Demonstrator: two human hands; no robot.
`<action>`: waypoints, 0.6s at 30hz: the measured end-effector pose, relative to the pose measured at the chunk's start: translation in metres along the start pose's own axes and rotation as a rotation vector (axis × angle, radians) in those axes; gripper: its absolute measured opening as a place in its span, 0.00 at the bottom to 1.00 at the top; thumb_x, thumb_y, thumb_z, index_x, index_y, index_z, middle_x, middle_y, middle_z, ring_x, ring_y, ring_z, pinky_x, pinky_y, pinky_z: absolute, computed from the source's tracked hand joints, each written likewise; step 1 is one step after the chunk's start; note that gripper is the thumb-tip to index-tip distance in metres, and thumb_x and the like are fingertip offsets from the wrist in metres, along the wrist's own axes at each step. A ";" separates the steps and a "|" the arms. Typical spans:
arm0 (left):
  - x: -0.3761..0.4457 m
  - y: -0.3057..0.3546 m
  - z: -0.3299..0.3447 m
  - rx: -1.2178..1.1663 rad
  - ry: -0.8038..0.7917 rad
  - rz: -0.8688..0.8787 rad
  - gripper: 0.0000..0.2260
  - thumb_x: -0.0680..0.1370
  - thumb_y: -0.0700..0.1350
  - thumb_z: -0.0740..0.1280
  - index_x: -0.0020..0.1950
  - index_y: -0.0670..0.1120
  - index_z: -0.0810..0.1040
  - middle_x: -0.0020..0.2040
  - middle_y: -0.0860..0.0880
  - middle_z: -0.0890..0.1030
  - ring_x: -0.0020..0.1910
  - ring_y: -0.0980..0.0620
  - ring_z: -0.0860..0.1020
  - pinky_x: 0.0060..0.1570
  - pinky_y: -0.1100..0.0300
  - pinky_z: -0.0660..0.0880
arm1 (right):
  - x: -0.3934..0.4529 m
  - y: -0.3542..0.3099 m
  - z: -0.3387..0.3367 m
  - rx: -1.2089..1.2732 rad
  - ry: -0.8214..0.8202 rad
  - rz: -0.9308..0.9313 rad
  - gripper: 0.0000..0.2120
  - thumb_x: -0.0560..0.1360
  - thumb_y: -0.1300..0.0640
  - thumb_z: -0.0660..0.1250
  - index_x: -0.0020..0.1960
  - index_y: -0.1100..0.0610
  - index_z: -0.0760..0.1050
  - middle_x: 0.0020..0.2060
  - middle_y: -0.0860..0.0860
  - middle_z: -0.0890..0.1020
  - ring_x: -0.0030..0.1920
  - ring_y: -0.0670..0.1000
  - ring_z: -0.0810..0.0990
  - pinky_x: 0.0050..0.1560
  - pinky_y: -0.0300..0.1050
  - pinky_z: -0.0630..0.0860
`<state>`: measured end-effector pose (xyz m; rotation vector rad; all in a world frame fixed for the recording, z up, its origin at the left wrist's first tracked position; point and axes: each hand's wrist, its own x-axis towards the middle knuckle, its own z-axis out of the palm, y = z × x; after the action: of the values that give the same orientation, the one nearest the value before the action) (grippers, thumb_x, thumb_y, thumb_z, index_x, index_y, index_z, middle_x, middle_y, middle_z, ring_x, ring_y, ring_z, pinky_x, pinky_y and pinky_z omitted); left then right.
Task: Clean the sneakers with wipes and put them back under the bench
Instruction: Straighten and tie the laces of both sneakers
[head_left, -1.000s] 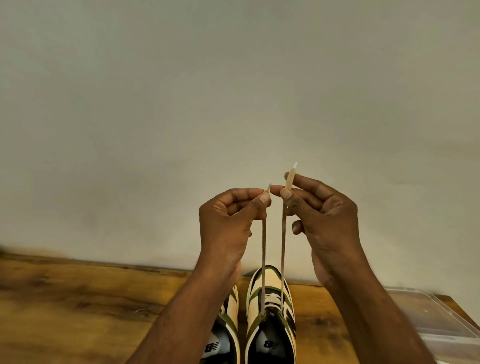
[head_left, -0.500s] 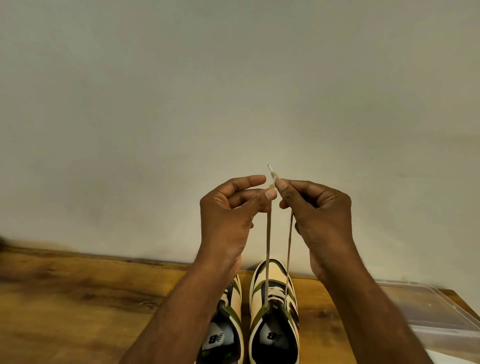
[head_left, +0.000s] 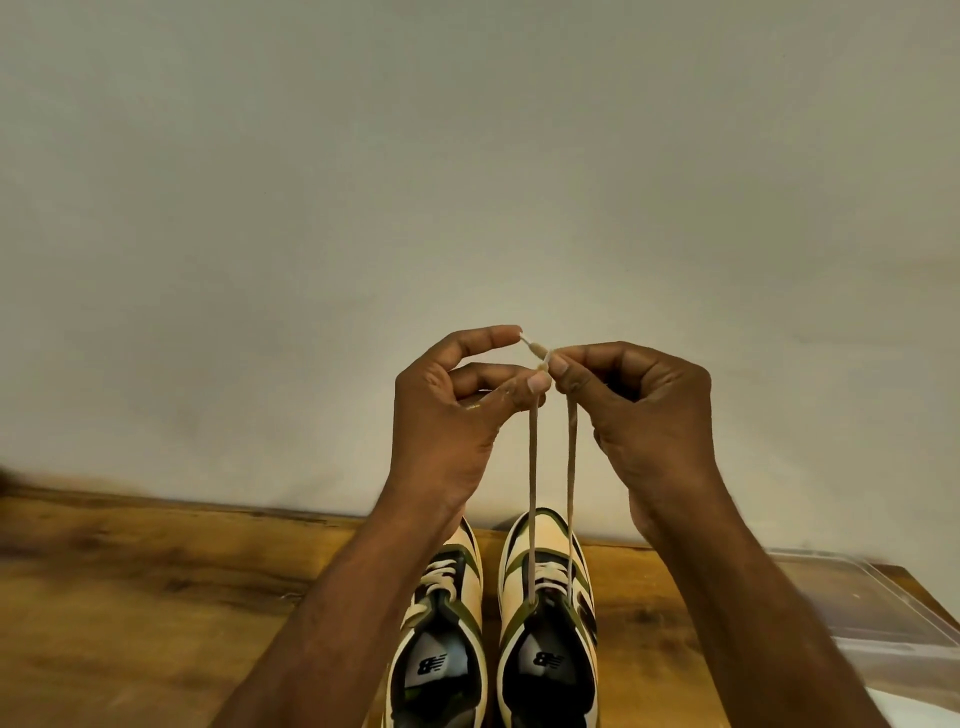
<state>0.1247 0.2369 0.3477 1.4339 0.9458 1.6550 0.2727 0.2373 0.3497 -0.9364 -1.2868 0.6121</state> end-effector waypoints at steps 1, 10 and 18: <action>0.001 -0.001 0.000 -0.003 -0.008 0.000 0.20 0.74 0.41 0.78 0.64 0.48 0.81 0.42 0.51 0.89 0.45 0.54 0.88 0.55 0.61 0.83 | 0.001 0.000 -0.001 -0.036 -0.018 -0.028 0.05 0.74 0.53 0.77 0.46 0.44 0.85 0.40 0.41 0.87 0.44 0.43 0.85 0.40 0.32 0.79; 0.003 -0.001 -0.011 -0.077 -0.022 -0.048 0.08 0.73 0.36 0.78 0.49 0.45 0.85 0.42 0.48 0.89 0.39 0.51 0.88 0.39 0.68 0.78 | 0.008 0.004 -0.003 -0.336 -0.176 -0.210 0.09 0.78 0.55 0.73 0.51 0.41 0.82 0.46 0.35 0.84 0.48 0.38 0.81 0.45 0.27 0.75; 0.002 -0.002 -0.011 -0.039 -0.007 -0.012 0.07 0.71 0.39 0.79 0.46 0.45 0.84 0.39 0.49 0.88 0.38 0.51 0.87 0.36 0.70 0.77 | 0.006 -0.002 -0.004 -0.176 -0.300 -0.111 0.06 0.81 0.53 0.69 0.49 0.46 0.85 0.39 0.39 0.85 0.40 0.41 0.81 0.34 0.31 0.75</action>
<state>0.1139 0.2391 0.3461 1.4041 0.9119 1.6502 0.2778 0.2398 0.3548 -0.9330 -1.6709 0.5740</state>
